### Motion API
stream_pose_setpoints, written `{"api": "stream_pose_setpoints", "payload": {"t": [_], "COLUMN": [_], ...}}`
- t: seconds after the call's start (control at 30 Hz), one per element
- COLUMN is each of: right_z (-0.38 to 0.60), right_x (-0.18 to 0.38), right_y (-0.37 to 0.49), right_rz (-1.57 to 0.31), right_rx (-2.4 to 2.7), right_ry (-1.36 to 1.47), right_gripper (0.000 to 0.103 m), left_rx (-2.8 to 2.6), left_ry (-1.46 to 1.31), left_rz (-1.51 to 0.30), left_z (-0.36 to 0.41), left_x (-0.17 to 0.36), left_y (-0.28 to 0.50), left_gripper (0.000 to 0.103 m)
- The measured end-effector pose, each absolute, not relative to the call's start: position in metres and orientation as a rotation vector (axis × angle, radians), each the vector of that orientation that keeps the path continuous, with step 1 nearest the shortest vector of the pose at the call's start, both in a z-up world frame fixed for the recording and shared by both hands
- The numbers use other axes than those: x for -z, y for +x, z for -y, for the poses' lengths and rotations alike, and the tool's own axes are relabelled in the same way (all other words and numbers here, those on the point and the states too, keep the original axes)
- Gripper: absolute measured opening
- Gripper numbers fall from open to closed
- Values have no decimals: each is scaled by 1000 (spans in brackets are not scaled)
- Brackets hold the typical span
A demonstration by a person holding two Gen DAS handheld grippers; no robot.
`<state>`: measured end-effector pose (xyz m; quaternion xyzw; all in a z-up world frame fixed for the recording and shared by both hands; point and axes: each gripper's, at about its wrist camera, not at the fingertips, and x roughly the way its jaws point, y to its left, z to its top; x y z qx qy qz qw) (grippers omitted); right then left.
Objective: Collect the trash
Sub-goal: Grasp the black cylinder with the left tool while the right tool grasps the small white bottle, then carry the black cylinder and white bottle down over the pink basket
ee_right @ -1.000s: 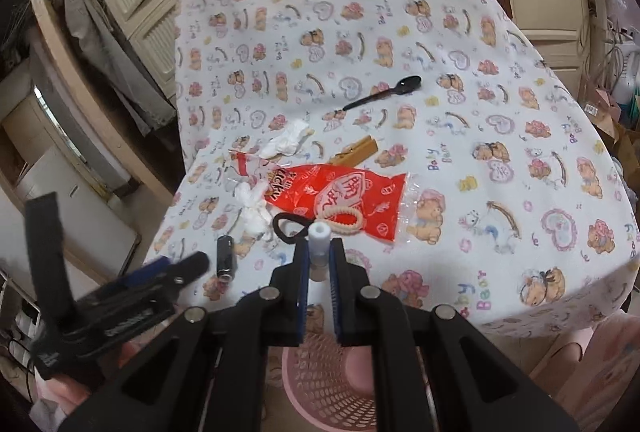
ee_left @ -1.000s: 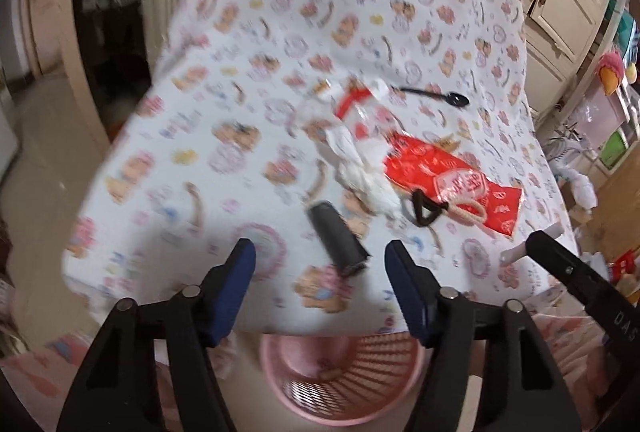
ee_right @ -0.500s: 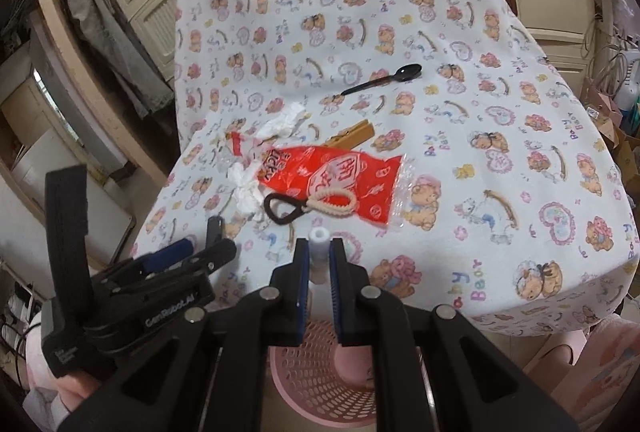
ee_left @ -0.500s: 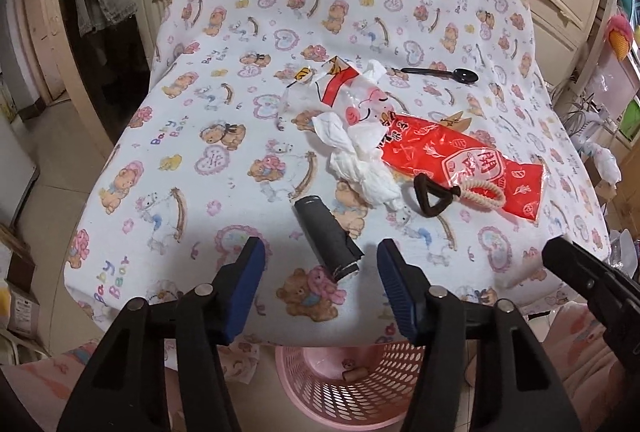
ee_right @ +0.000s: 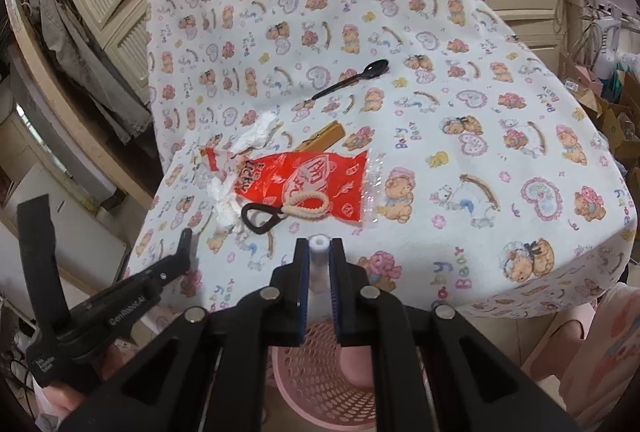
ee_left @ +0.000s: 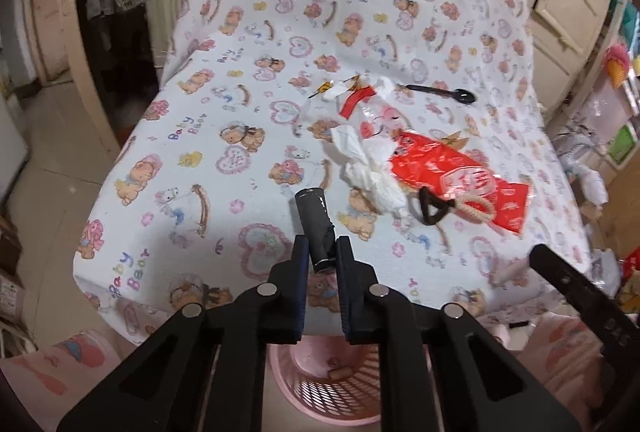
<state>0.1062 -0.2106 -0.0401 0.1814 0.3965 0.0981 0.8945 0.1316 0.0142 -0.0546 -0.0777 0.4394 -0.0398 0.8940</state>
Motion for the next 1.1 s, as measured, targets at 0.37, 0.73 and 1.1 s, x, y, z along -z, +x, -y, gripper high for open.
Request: {"api": "stream_pose_setpoints", "payload": {"t": [0.37, 0.73, 1.1], "right_z": [215, 215, 197], "right_x": [25, 6, 12], "right_y": [101, 69, 56], "right_rz": [-776, -769, -823], "right_rx": [-218, -283, -315], "right_ry": [363, 365, 296], "right_gripper": [9, 9, 9], "left_rx": [204, 232, 292], "left_ry": [-188, -142, -38], "left_rz": [-862, -875, -902], "left_z": [-25, -15, 15], "left_x": [30, 32, 39], "left_y": [105, 79, 69], "left_gripper": [12, 12, 12]}}
